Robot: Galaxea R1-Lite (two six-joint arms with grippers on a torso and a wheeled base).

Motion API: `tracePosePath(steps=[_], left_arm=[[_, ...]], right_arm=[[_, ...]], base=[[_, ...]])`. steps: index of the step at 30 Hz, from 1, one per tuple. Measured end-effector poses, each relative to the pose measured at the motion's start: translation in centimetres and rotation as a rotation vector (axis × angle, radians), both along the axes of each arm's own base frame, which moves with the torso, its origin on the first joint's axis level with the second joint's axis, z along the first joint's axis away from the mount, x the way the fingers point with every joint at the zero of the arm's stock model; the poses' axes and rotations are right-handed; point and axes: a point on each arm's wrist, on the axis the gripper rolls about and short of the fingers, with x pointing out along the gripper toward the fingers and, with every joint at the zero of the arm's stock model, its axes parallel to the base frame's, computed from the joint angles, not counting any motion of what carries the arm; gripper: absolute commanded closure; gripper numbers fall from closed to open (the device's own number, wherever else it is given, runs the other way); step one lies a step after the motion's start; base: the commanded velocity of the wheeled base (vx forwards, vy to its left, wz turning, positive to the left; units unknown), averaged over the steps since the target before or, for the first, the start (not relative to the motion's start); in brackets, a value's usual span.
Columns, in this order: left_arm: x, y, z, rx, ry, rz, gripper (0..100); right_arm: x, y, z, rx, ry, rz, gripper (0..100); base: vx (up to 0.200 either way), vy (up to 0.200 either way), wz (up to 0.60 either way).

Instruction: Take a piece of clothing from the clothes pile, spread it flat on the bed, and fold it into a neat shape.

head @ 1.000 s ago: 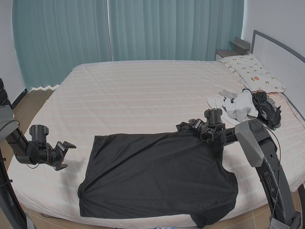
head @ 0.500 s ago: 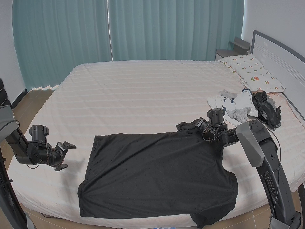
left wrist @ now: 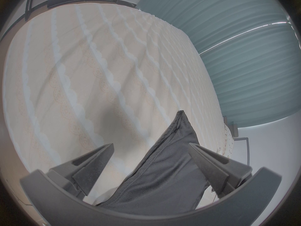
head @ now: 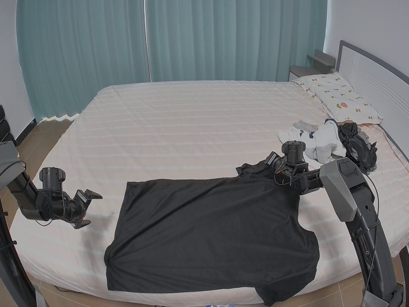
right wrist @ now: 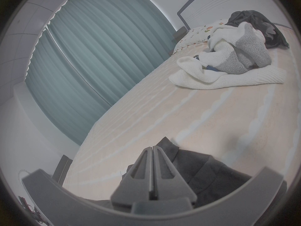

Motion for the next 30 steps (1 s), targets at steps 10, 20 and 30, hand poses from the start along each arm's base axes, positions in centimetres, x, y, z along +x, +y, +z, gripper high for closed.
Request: tracePosePath(steps=[10, 20, 30], left_arm=[[1.8, -2.1, 1.8, 0.051, -0.073, -0.031, 0], [8.6, -3.9, 4.6, 0.114, -0.231, -0.059, 0], [15.4, -5.4, 1.6, 0.193, -0.237, -0.186, 0]], right_arm=[[-0.1, -0.3, 1.1, -0.025, -0.018, -0.021, 0], [-2.0, -1.3, 0.6, -0.082, 0.024, 0.024, 0], [-4.7, -4.2, 0.3, -0.134, 0.070, 0.064, 0]], base=[[0.000, 0.000, 0.00], [0.000, 0.000, 0.00], [0.000, 0.000, 0.00]])
